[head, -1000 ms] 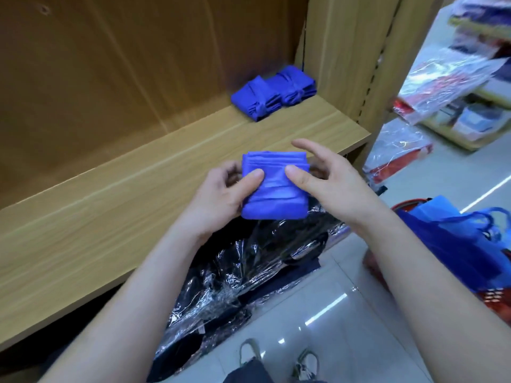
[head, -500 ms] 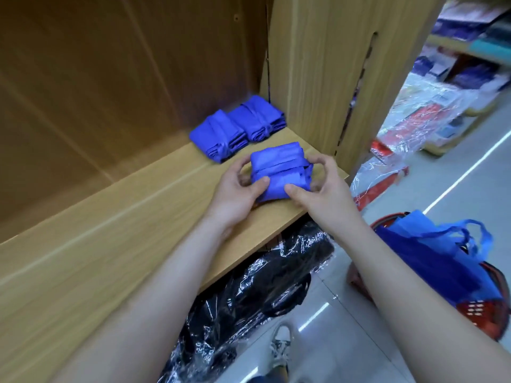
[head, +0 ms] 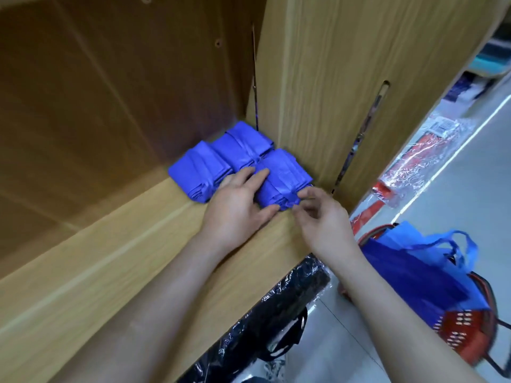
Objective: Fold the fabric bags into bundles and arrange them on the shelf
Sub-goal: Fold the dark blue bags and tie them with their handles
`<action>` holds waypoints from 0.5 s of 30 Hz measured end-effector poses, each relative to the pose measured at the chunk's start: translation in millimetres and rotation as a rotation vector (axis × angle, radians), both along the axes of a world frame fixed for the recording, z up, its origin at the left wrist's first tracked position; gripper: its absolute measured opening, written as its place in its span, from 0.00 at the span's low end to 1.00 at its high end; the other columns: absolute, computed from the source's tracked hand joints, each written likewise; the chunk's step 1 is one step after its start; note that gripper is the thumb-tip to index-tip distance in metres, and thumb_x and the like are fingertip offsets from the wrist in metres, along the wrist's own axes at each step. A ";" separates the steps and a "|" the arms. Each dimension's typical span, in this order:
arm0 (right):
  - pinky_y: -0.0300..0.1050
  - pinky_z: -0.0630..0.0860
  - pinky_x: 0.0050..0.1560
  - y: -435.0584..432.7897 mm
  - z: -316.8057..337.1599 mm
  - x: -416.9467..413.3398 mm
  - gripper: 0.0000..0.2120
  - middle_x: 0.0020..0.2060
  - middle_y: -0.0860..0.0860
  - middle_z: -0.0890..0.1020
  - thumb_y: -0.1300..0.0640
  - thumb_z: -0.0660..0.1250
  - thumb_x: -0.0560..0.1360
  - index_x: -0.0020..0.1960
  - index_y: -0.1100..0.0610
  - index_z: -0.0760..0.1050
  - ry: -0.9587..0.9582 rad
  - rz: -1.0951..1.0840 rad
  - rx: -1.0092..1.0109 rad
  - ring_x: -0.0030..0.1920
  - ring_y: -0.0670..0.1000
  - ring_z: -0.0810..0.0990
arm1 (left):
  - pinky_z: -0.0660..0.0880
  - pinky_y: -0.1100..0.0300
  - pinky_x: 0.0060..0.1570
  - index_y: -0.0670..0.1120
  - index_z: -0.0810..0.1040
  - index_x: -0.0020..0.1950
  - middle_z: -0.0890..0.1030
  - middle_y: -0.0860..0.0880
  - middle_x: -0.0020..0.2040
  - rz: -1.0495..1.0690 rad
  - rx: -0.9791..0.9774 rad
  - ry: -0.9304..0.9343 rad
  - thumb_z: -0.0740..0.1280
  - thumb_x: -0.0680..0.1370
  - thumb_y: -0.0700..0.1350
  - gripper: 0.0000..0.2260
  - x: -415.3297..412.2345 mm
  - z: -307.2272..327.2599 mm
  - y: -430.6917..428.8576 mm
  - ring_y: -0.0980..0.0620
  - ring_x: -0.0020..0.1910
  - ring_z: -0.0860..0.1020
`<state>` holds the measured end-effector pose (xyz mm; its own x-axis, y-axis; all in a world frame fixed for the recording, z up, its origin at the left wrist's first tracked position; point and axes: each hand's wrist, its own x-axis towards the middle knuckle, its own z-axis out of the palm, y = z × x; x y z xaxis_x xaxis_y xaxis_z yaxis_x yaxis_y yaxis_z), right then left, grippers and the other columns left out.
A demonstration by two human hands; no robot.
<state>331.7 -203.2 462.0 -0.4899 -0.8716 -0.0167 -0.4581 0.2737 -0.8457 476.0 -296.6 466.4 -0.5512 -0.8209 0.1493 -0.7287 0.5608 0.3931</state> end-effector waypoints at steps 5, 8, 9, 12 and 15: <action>0.45 0.71 0.58 2.9 3.5 -12.1 0.17 0.53 0.53 0.79 0.60 0.67 0.76 0.65 0.57 0.75 0.047 0.083 0.037 0.52 0.52 0.78 | 0.72 0.50 0.61 0.48 0.73 0.70 0.73 0.45 0.68 0.031 -0.072 -0.006 0.74 0.70 0.60 0.32 -8.2 -4.1 3.7 0.42 0.62 0.73; 0.46 0.74 0.56 14.8 9.4 -28.0 0.16 0.51 0.50 0.80 0.59 0.66 0.77 0.65 0.53 0.76 -0.003 0.168 0.049 0.50 0.50 0.79 | 0.70 0.49 0.64 0.50 0.71 0.72 0.71 0.46 0.69 0.061 -0.064 -0.020 0.72 0.70 0.61 0.33 -11.6 -4.7 5.3 0.43 0.65 0.70; 0.44 0.75 0.53 22.6 12.0 -34.5 0.15 0.48 0.46 0.81 0.59 0.66 0.77 0.63 0.51 0.78 -0.036 0.184 0.029 0.48 0.47 0.79 | 0.69 0.49 0.65 0.50 0.70 0.73 0.71 0.46 0.69 0.067 -0.054 -0.013 0.72 0.70 0.61 0.34 -11.9 -3.8 6.6 0.43 0.65 0.70; 0.37 0.74 0.47 53.0 19.9 -62.3 0.10 0.40 0.40 0.83 0.59 0.67 0.77 0.55 0.48 0.81 -0.100 0.179 -0.003 0.43 0.43 0.81 | 0.72 0.48 0.63 0.49 0.73 0.70 0.74 0.46 0.65 0.098 -0.076 0.070 0.70 0.71 0.62 0.31 -11.5 1.9 18.5 0.43 0.63 0.73; 0.48 0.78 0.51 87.9 22.2 -102.6 0.10 0.39 0.43 0.85 0.60 0.67 0.76 0.50 0.45 0.81 -0.138 0.121 0.005 0.43 0.48 0.83 | 0.78 0.51 0.48 0.46 0.82 0.59 0.80 0.49 0.53 0.059 -0.205 0.269 0.69 0.75 0.54 0.17 -16.7 14.6 47.4 0.48 0.47 0.79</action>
